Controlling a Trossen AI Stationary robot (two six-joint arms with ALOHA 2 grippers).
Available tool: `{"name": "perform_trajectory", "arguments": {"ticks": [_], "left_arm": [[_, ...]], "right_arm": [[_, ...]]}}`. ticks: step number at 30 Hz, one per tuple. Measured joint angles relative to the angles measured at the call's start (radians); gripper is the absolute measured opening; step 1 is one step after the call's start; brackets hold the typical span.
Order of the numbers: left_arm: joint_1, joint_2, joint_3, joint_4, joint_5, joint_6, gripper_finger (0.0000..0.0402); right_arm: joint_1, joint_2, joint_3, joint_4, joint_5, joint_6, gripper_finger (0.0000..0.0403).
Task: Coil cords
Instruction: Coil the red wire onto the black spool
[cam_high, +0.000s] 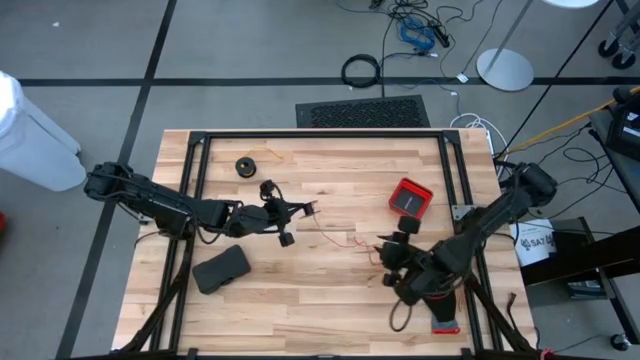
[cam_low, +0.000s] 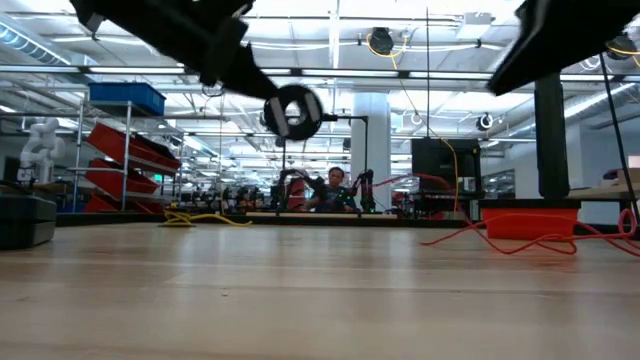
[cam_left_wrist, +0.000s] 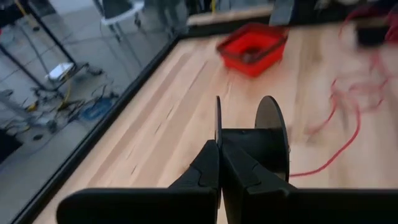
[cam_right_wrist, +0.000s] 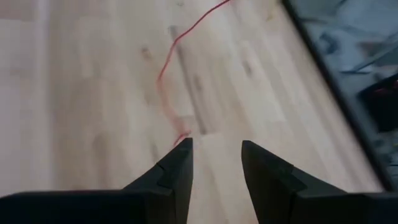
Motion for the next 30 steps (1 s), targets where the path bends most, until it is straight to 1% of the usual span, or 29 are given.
{"name": "perform_trajectory", "arguments": {"ticks": [5,10,12,16,19,25,30], "left_arm": [[0.000,0.000,0.000,0.153,0.004,0.047,0.0000],[0.002,0.000,0.000,0.281,0.008,0.072,0.0000],[0.003,0.000,0.000,0.320,0.010,0.073,0.0000],[0.003,0.000,-0.009,0.407,0.054,0.073,0.0000],[0.003,-0.001,-0.029,0.464,0.057,0.087,0.0000],[0.003,-0.001,-0.054,0.484,0.052,0.091,0.0000],[0.001,-0.001,-0.057,0.483,0.052,0.091,0.0000]], "right_arm": [[-0.063,0.088,0.000,0.100,0.078,-0.093,0.0125],[-0.110,0.148,0.000,0.221,0.131,-0.226,0.0123],[-0.131,0.165,0.000,0.289,0.145,-0.295,0.0119],[-0.172,0.190,0.000,0.437,0.146,-0.429,0.0109],[-0.207,0.197,0.000,0.514,0.122,-0.469,0.0104],[-0.281,0.197,0.000,0.537,0.071,-0.446,0.0106],[-0.329,0.197,0.000,0.623,-0.068,-0.488,0.0107]]}}
